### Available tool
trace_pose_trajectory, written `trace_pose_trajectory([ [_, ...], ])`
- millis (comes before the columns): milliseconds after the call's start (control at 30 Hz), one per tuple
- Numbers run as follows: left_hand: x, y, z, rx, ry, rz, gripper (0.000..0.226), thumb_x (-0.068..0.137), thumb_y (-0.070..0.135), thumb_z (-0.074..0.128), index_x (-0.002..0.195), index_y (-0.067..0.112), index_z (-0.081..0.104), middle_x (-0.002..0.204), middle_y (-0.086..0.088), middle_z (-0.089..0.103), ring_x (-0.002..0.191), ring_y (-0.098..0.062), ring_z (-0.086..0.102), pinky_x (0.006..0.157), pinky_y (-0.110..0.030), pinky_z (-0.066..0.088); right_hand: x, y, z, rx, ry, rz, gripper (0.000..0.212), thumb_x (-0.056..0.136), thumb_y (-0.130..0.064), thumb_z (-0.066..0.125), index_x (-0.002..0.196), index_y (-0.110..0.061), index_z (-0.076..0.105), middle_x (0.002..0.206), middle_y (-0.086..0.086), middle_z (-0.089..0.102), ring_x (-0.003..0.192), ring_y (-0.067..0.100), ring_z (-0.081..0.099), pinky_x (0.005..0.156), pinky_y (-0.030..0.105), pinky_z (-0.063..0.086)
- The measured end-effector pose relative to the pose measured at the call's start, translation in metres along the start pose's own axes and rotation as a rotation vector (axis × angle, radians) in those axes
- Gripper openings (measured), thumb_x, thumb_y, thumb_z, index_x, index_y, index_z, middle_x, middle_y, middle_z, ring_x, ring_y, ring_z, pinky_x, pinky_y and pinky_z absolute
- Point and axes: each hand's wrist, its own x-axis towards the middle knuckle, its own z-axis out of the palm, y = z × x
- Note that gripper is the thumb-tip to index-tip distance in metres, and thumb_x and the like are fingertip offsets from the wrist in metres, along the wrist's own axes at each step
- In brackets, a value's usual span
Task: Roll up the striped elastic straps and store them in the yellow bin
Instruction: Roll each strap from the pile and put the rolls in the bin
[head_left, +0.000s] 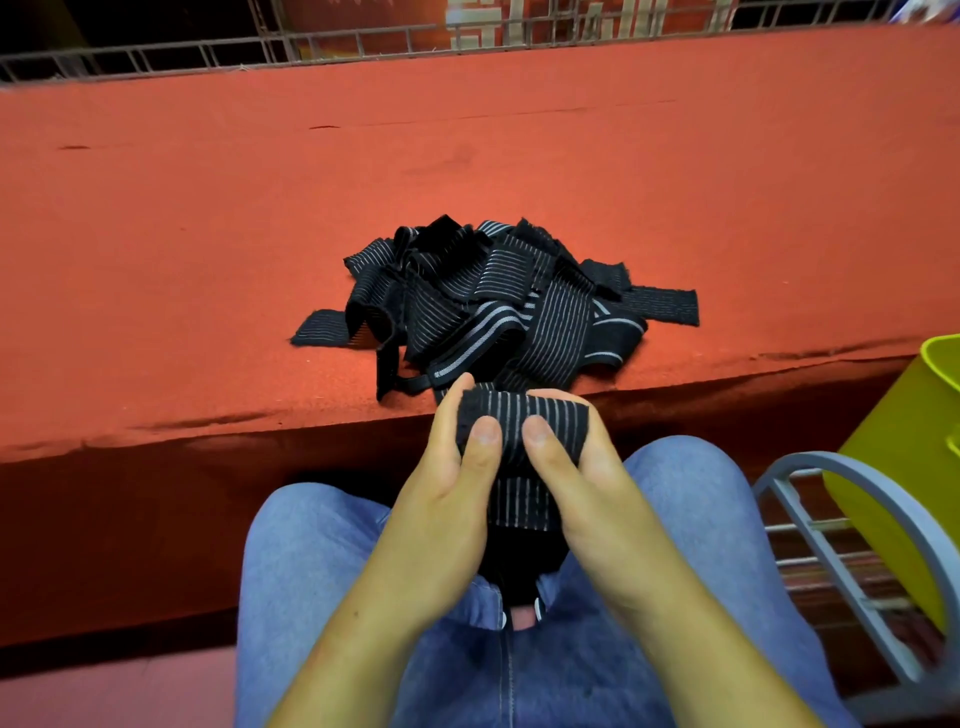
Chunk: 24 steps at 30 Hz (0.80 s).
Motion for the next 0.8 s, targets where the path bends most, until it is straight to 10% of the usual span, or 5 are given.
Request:
trace_pose_trajectory([
  [333,0.001,0.011,-0.007,-0.053,-0.012,0.014,0.025,0.106,0.022,0.055,0.127,0.026,0.068,0.120,0.011,0.075,0.116,-0.005,0.068,0.097,-0.022,0.051,0.000,-0.008,-0.010,-0.105,0.047,-0.032,0.019,0.098,-0.034,0.067,0.116,-0.027,0.065,0.104,-0.006,0.076,0.098,0.007,0.071,0.092,0.032,0.056],
  [800,0.004,0.013,-0.008,-0.097,0.055,0.085,0.031,0.100,0.003,0.063,0.124,0.021,0.068,0.118,0.007,0.076,0.111,-0.008,0.071,0.093,-0.018,0.052,0.004,-0.004,-0.009,0.133,0.024,0.152,0.044,0.092,-0.052,0.068,0.126,-0.024,0.071,0.124,0.008,0.077,0.120,0.028,0.073,0.107,0.058,0.053],
])
